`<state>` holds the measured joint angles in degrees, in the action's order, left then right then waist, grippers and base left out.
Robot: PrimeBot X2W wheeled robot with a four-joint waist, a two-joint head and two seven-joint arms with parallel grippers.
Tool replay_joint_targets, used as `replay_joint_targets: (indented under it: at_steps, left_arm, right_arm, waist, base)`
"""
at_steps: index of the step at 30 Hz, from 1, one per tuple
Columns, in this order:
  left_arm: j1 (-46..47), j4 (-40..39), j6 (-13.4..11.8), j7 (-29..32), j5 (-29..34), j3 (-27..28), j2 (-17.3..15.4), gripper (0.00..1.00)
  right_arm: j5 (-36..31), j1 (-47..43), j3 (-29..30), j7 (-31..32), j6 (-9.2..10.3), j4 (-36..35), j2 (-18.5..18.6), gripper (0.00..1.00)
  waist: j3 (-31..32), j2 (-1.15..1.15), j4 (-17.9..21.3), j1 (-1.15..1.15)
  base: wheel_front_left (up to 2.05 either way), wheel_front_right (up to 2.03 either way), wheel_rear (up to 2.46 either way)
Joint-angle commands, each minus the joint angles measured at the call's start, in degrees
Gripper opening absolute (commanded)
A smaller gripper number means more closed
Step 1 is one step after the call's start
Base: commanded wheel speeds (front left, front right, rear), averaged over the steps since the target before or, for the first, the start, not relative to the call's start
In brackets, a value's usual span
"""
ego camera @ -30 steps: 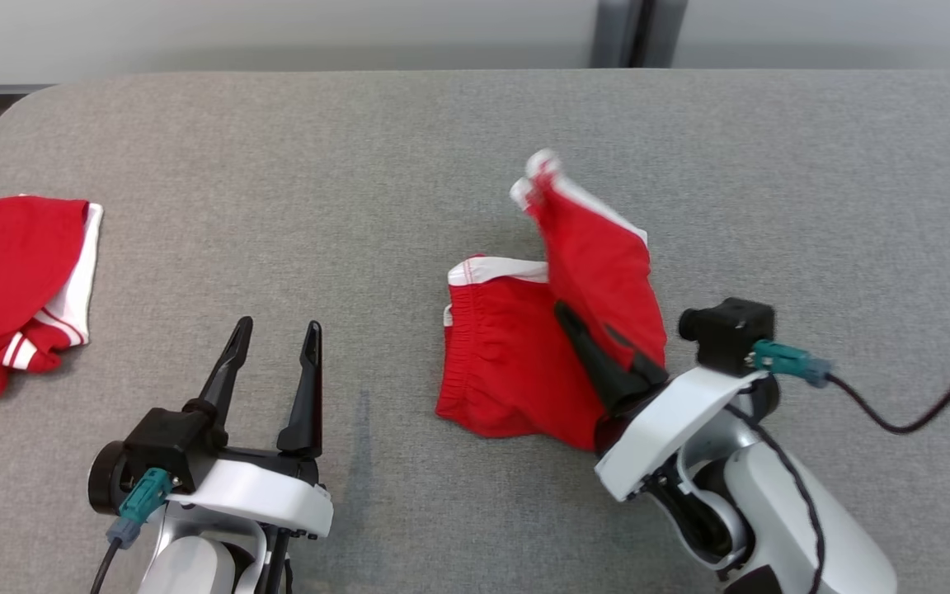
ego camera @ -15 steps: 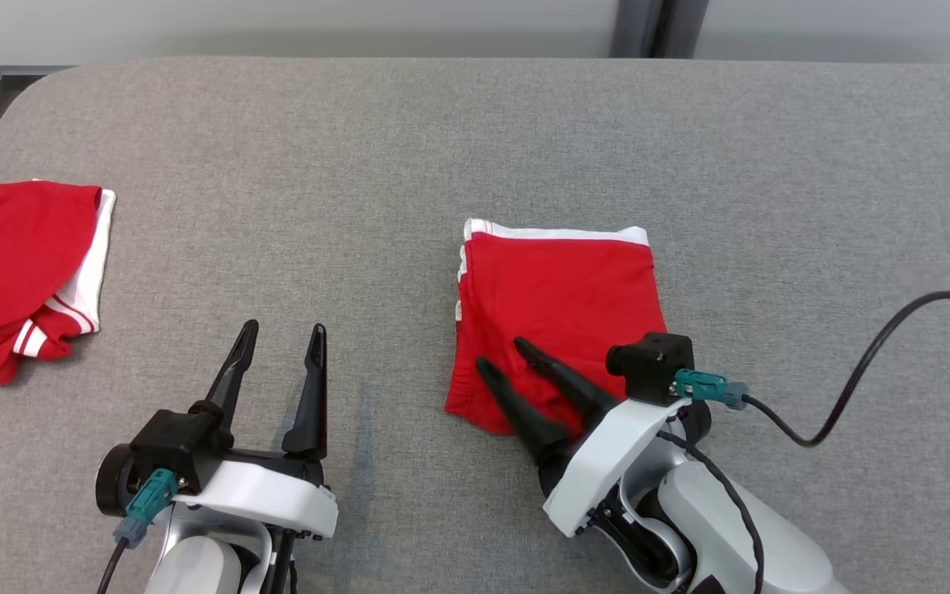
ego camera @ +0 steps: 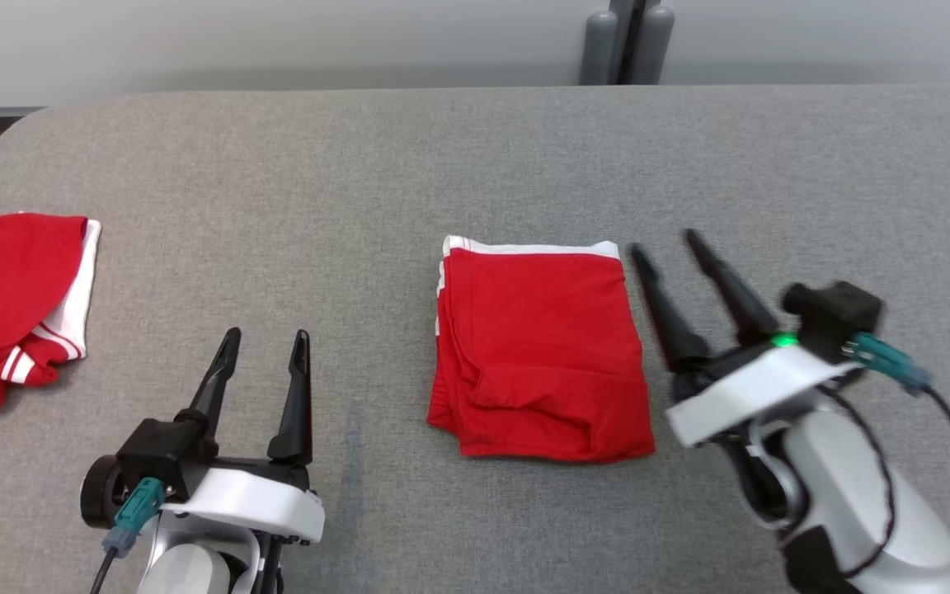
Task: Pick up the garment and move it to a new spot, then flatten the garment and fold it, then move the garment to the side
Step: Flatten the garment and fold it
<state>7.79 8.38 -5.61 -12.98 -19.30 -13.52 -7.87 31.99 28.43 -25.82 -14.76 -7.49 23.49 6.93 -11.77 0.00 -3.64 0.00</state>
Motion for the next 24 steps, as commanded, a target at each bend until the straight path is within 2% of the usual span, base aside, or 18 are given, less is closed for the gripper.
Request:
replay_joint_targets:
  at_steps: [1,7,11,24]
  left_arm:
    - [-0.3,-0.1,-0.3,-0.3,-0.3,0.4,-0.4,1.0]
    - [-1.6,-1.0,-1.0,-0.2,-0.6,1.2,-1.4,1.0]
    - [-2.7,-1.6,-1.6,0.0,-0.9,1.7,-2.0,1.0]
    - [-8.6,-3.9,-2.7,1.8,-1.2,1.7,-3.9,1.0]
  right_arm:
    - [-1.0,-1.4,1.8,-0.5,-0.02,-0.6,0.7,1.0]
    - [-7.2,-8.4,14.7,-0.5,-0.02,-4.8,2.5,1.0]
    - [-10.8,-13.1,20.3,1.4,-0.02,-8.7,2.1,1.0]
    - [-16.6,-25.9,25.9,9.2,-0.02,-20.7,-0.7,1.0]
  waist:
    - [0.4,0.0,0.3,0.0]
    - [1.7,0.0,1.5,0.0]
    - [3.0,0.0,2.4,0.0]
    - [9.1,0.0,3.7,0.0]
  base:
    - [0.0,0.0,0.0]
    - [0.0,0.0,0.0]
    - [0.0,0.0,0.0]
    - [0.0,0.0,0.0]
